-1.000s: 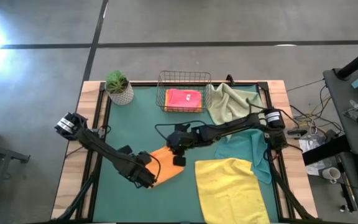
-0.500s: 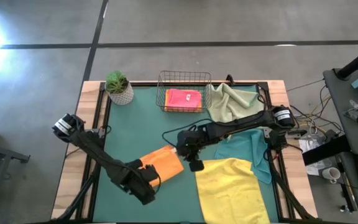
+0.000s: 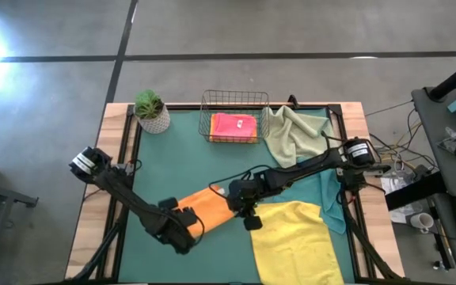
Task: Fold microfiber towels
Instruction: Put the folded orange microfiber towel into the wire basket
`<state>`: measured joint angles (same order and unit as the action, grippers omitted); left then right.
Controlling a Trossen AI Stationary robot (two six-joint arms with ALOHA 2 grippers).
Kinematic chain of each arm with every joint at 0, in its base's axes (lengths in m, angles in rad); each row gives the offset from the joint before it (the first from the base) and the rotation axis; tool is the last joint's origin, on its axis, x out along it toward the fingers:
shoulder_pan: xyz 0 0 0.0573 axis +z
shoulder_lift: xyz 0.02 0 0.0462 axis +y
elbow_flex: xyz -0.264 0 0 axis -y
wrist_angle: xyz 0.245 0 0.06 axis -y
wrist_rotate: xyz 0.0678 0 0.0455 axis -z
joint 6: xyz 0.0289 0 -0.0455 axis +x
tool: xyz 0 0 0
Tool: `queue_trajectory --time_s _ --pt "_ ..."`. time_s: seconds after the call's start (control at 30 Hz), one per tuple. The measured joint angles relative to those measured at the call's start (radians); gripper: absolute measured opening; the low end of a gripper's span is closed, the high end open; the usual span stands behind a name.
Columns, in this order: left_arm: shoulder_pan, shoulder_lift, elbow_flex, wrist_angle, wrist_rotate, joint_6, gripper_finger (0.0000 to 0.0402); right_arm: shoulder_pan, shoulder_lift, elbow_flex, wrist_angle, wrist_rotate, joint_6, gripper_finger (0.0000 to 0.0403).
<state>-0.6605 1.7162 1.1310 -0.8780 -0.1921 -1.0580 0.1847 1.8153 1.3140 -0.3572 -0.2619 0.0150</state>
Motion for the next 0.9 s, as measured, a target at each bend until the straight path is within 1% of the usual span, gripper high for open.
queue_trajectory --time_s 0.23,0.37,0.5,0.7,0.8,0.9 --pt "0.013 0.000 -0.082 0.007 0.000 0.032 0.0095 0.000 0.000 0.005 0.004 0.002 0.037 0.0082" --pt "0.018 -0.002 -0.120 0.013 -0.002 0.053 0.0074 0.000 0.000 0.006 0.005 0.032 0.041 0.0082" --pt "0.028 -0.004 -0.154 0.012 -0.002 0.070 0.0058 0.000 0.000 0.006 0.005 0.040 0.073 0.0082" --pt "0.071 -0.014 -0.195 0.008 -0.015 0.100 0.0043 0.000 0.000 0.006 0.007 0.057 0.108 0.0082" --pt "0.101 -0.019 -0.199 -0.001 -0.049 0.155 0.0042 0.000 0.000 0.006 0.008 0.061 0.125 0.0082" --pt "0.133 -0.028 -0.201 -0.002 -0.055 0.220 0.0042 0.000 0.000 0.006 0.008 0.064 0.141 0.0082"
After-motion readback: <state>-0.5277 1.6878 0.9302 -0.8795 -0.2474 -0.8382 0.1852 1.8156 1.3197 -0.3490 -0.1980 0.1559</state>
